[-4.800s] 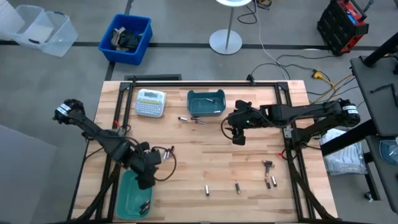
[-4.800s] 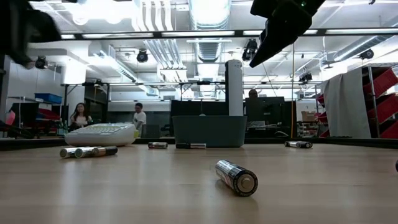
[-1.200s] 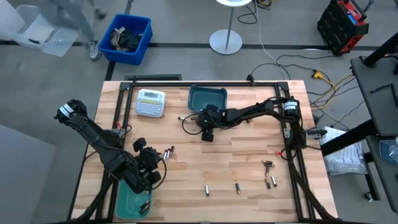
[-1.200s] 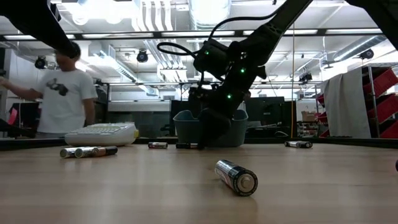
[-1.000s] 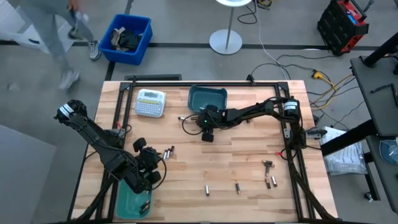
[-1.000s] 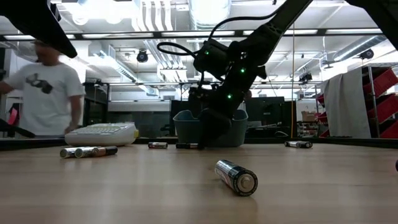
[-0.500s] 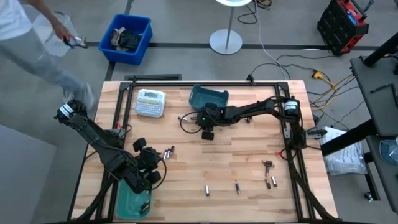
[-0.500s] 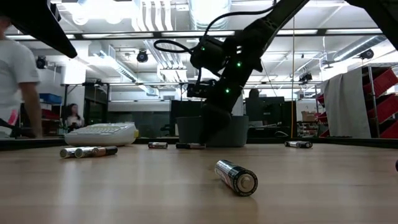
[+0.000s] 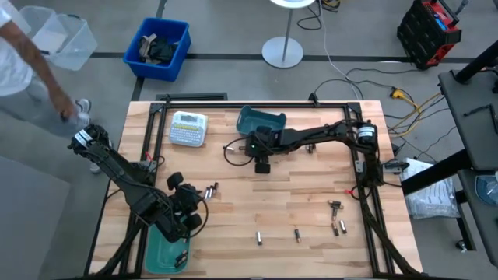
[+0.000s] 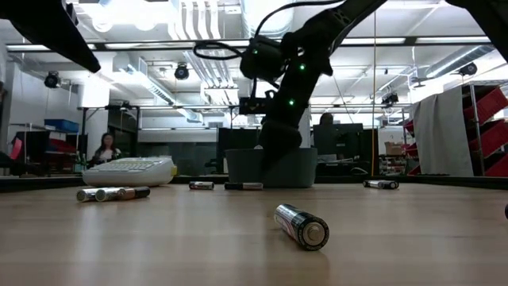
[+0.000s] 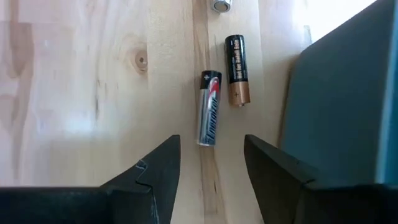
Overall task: Sort batteries
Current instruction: Put the silver battery into the blue bin
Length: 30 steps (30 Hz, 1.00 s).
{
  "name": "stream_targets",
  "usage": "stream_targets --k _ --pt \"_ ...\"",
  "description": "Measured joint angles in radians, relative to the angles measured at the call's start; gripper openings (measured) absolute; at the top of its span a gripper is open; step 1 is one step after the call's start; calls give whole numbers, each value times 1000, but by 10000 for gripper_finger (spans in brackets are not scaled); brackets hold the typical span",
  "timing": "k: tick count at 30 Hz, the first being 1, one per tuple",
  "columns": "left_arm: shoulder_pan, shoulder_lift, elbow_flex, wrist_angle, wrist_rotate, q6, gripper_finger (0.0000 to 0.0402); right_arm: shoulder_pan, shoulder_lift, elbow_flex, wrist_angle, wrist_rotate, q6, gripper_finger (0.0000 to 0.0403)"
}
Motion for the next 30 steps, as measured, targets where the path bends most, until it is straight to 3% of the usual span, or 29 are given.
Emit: stream_targets --k 11,19,24,30 --pt "0 0 0 7 -128 5 76 0 -79 3 -15 -61 12 167" --pt "-1 0 0 11 -72 16 76 0 -81 10 -21 -85 26 178" --pt "-16 0 -1 15 -60 9 76 0 -85 24 -138 -105 54 173" --pt "-29 0 -2 21 -59 -1 76 0 -77 -18 -155 -149 -34 166"
